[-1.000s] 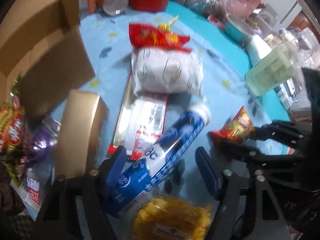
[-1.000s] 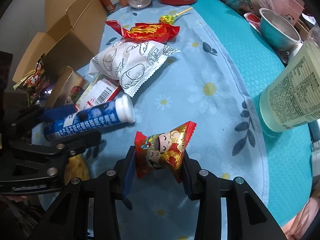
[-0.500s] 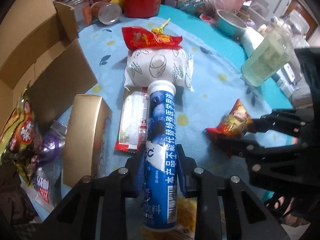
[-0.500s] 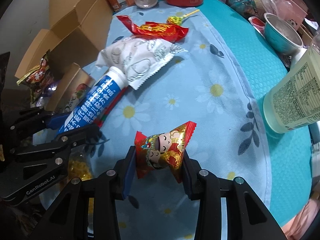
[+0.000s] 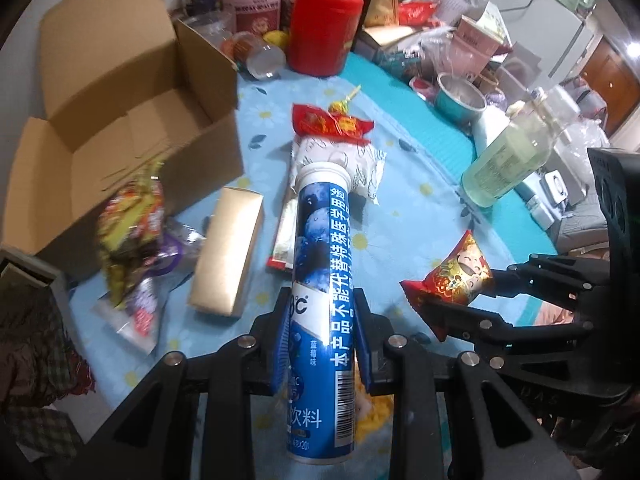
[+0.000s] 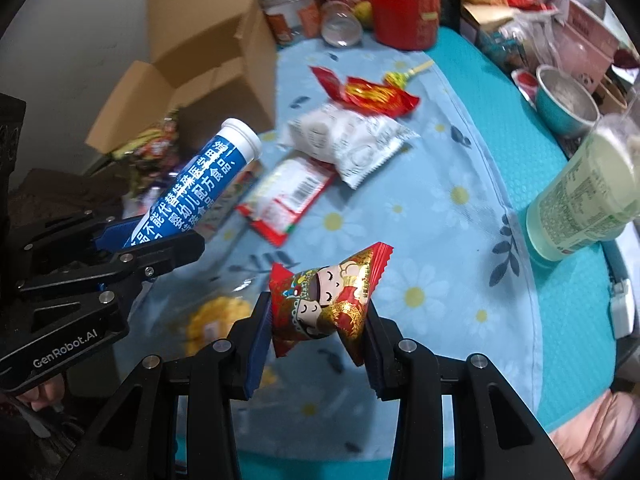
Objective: Organize snacks
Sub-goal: 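Lift the candy and tube together and carry them over the cardboard box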
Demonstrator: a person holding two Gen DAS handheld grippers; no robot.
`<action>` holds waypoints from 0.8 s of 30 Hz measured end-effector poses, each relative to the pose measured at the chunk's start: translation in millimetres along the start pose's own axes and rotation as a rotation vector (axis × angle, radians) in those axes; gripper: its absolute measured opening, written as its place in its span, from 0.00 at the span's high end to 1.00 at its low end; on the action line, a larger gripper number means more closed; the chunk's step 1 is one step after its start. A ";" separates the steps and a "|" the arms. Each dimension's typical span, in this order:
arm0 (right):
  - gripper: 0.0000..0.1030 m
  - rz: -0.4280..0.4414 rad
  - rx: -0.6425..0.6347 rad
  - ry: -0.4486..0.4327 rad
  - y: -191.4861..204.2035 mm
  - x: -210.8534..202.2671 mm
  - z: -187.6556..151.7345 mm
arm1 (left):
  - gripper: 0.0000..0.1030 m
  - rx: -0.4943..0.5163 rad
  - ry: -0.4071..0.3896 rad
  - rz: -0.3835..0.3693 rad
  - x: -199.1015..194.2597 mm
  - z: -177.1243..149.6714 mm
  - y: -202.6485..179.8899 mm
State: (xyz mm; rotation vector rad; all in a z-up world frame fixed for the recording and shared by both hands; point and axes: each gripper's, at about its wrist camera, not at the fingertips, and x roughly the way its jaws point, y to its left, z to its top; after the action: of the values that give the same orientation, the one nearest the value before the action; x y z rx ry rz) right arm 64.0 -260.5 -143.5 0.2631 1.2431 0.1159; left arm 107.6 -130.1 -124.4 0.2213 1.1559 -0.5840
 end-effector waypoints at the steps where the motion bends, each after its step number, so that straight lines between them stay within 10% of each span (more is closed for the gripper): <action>1: 0.61 0.004 -0.006 -0.005 4.2 -4.8 -0.6 | 0.73 -0.006 -0.013 0.006 -6.6 0.7 -0.9; 24: 0.61 0.066 -0.151 -0.167 131.3 -96.5 16.0 | 0.73 -0.129 -0.272 0.041 -162.6 -25.0 61.3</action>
State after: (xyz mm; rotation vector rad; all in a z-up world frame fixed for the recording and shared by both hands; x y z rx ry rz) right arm 55.4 -158.2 -15.9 0.1789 1.0543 0.2388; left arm 76.1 -15.9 5.1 0.0522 0.9189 -0.4842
